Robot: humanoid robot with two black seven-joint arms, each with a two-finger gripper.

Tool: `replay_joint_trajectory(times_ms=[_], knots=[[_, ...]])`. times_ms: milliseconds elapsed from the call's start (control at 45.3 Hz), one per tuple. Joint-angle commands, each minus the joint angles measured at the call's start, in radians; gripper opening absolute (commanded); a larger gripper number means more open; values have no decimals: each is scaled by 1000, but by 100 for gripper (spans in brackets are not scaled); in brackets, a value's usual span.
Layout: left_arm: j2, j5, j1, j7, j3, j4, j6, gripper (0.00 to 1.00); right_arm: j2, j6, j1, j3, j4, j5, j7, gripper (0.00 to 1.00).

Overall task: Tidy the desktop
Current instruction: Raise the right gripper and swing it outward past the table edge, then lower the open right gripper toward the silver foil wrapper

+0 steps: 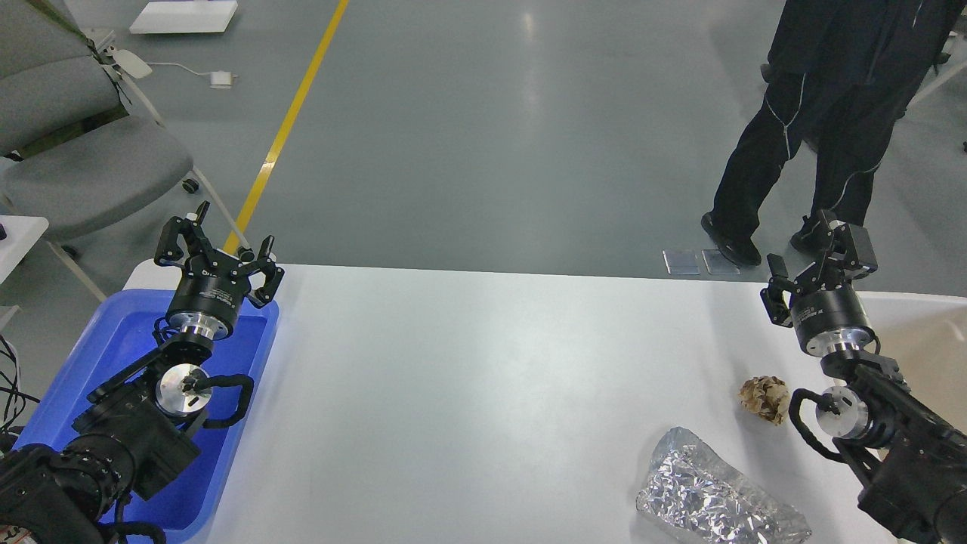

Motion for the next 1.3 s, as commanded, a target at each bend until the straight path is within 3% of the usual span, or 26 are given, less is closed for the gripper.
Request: replay_joint_trajectory(times_ms=[0, 265, 508, 618, 773, 1060, 1281], knots=[[0, 0, 0, 0, 1, 0, 0, 100, -31, 4, 1, -23, 1, 4, -5, 100], [0, 0, 0, 0, -1, 0, 0, 100, -31, 1, 22, -57, 24, 7, -30, 100], [0, 0, 0, 0, 1, 0, 0, 100, -56, -2, 16, -52, 88, 50, -163, 100], [0, 0, 0, 0, 1, 0, 0, 100, -157, 8, 7, -75, 201, 69, -195, 100], [0, 0, 0, 0, 1, 0, 0, 100, -318, 10, 46, -245, 324, 49, -200, 100], [1, 0, -2, 0, -1, 0, 0, 100, -530, 14, 296, -676, 493, -34, -284, 100], [1, 0, -2, 1, 2, 0, -2, 100, -620, 14, 441, -892, 600, -310, -290, 100]])
